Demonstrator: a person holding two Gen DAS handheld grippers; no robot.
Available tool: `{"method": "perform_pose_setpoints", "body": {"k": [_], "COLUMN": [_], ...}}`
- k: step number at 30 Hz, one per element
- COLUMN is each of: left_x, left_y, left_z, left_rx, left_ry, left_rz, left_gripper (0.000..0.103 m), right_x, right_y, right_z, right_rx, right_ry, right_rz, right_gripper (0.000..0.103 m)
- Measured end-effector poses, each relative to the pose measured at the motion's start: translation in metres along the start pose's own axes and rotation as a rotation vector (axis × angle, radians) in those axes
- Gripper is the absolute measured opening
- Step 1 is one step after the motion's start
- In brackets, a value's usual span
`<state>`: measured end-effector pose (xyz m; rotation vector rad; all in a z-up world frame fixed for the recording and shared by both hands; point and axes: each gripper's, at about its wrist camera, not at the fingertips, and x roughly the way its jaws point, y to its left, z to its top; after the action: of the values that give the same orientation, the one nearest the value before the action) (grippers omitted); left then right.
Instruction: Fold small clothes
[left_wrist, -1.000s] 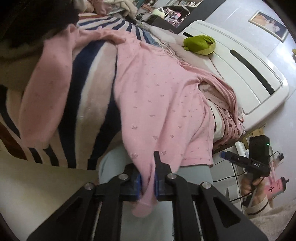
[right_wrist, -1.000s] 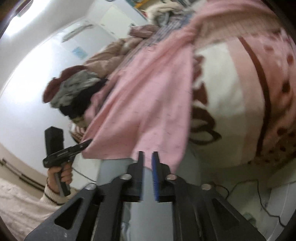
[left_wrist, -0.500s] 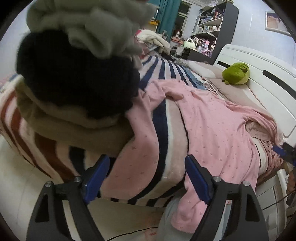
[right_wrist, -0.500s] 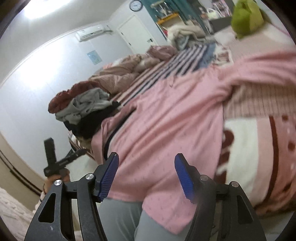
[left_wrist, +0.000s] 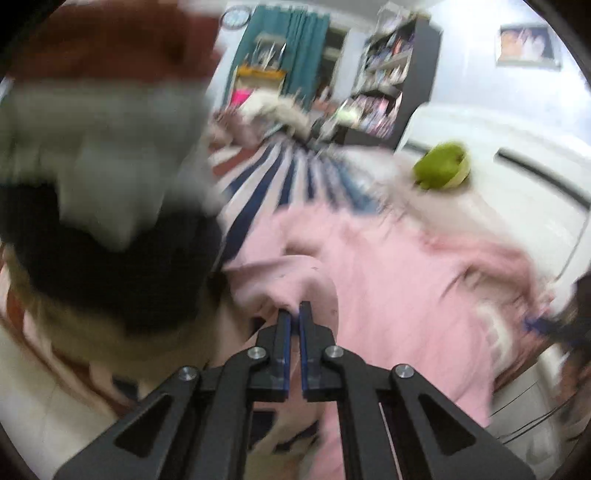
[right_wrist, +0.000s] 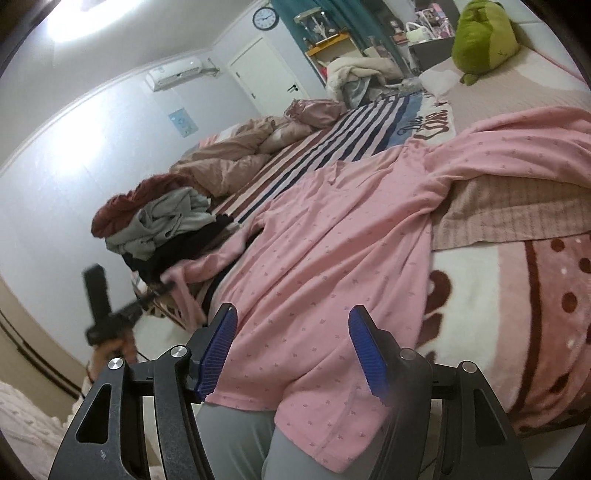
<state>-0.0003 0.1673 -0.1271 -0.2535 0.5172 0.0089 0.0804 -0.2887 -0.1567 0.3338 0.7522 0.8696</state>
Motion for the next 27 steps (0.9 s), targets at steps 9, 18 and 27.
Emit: {"method": "perform_pose_setpoints", "body": {"k": [9, 18, 27], "left_x": [0.033, 0.112, 0.049], "left_y": [-0.1, -0.162, -0.098], "left_z": [0.052, -0.023, -0.007], "left_rx": [-0.114, -0.07, 0.19], "left_ry": [0.047, 0.405, 0.173], "left_rz": [-0.57, -0.587, -0.138], "left_gripper": [0.002, 0.038, 0.077], "right_x": [-0.028, -0.025, 0.025], "right_y": [-0.021, -0.042, -0.024], "right_z": [0.001, -0.021, -0.013], "right_rx": [0.012, 0.038, -0.039], "right_ry": [-0.093, -0.025, 0.065], "right_rz": [0.007, -0.079, -0.097], "right_gripper": [0.059, 0.061, 0.061]}}
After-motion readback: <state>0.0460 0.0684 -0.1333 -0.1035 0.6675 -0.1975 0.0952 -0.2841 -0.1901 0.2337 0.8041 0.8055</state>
